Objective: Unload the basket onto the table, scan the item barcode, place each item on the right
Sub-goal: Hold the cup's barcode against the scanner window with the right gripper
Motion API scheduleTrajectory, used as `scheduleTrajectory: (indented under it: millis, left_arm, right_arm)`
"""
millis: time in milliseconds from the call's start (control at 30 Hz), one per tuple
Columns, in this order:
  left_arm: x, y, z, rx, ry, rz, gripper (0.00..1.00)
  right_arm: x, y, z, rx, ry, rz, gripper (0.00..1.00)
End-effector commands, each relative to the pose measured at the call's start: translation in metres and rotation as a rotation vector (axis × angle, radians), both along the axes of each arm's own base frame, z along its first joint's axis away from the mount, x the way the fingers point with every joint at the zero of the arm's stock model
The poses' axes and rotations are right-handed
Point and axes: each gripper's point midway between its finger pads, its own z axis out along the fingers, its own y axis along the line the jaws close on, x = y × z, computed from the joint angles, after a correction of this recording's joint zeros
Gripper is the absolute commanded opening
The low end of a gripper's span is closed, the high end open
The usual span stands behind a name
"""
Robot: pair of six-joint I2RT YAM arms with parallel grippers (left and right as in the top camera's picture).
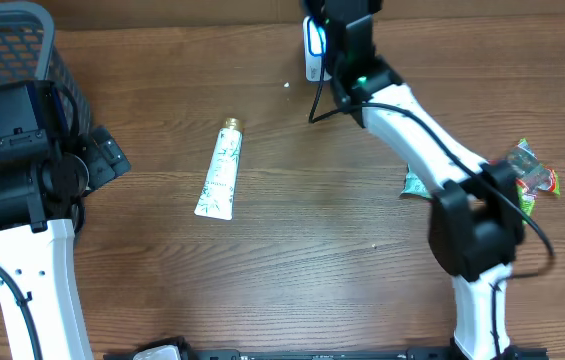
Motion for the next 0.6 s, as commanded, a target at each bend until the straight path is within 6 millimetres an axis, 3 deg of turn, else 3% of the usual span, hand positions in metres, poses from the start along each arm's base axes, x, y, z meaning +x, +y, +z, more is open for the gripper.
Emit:
scheduleTrajectory:
  millis: [0,133,567]
  left_arm:
    - [0.000,0.001,0.001,-0.005,-0.011,0.015,1.00]
    - [0.000,0.001,0.001,-0.005,-0.011,0.015,1.00]
    - [0.000,0.001,0.001,-0.005,-0.011,0.015,1.00]
  right_arm:
    - [0.010,0.027,-0.017,-0.189,-0.007,0.176,0.48]
    - [0.018,0.033,-0.024,-0.243,-0.058,0.201,0.41]
    - [0.023,0.038,-0.041,-0.322,-0.053,0.268,0.41]
